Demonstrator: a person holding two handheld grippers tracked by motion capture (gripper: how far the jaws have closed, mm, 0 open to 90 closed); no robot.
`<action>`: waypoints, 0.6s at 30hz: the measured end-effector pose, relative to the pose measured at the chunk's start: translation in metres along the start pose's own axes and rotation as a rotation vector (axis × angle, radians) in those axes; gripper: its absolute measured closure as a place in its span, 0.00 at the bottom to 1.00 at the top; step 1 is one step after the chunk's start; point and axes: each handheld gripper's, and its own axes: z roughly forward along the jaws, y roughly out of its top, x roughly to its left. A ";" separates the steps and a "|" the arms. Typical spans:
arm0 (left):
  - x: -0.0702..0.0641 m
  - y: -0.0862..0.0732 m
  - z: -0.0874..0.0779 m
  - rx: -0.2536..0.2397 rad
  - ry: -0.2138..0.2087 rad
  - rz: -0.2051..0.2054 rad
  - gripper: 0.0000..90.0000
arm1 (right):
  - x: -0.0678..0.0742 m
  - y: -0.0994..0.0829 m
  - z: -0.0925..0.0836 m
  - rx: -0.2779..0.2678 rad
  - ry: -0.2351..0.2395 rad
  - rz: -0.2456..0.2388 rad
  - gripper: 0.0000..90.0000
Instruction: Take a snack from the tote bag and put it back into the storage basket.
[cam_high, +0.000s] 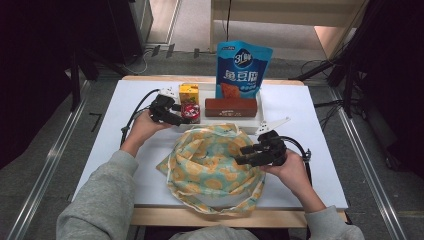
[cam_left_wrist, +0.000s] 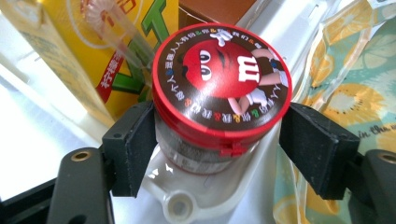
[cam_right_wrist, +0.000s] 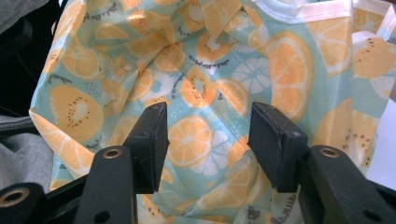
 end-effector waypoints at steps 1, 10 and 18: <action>0.000 0.000 -0.002 0.001 -0.002 0.002 0.32 | 0.000 0.000 0.000 0.000 0.000 0.000 0.54; 0.001 -0.005 -0.017 -0.011 -0.018 -0.046 0.35 | 0.000 0.000 0.001 0.000 0.000 -0.003 0.54; -0.004 -0.009 -0.032 -0.022 -0.034 -0.048 0.55 | 0.001 0.000 0.001 -0.001 -0.001 -0.002 0.54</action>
